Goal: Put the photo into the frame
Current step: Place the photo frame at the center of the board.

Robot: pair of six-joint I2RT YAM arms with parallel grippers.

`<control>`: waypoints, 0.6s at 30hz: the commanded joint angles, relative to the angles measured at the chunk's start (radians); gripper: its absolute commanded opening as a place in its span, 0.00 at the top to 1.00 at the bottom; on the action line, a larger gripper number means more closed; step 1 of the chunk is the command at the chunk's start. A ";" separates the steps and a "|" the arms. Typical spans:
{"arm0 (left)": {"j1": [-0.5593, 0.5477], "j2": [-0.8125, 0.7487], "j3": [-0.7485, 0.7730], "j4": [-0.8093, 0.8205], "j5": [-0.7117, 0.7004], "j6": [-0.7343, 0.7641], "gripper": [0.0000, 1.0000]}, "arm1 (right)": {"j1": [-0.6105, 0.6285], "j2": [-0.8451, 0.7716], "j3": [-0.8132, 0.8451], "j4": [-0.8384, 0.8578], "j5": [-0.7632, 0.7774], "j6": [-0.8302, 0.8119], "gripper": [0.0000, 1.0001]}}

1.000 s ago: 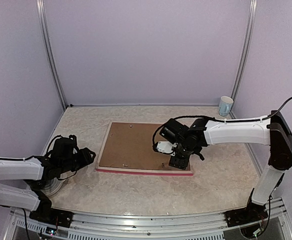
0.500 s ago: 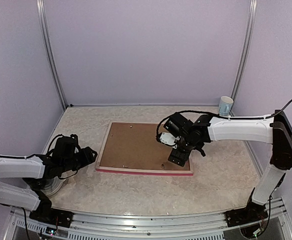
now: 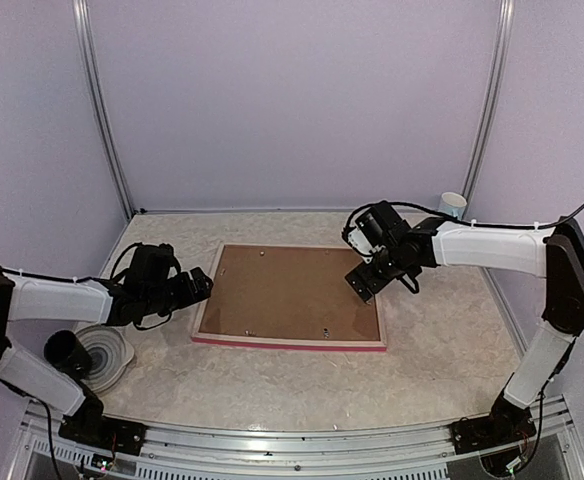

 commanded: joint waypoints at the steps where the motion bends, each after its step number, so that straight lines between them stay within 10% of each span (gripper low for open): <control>1: 0.014 0.093 0.085 0.007 0.013 0.056 0.01 | -0.059 -0.053 -0.047 0.098 -0.065 0.090 0.02; 18: 0.062 0.371 0.229 0.034 0.042 0.100 0.23 | -0.266 -0.034 -0.153 0.313 -0.374 0.235 0.32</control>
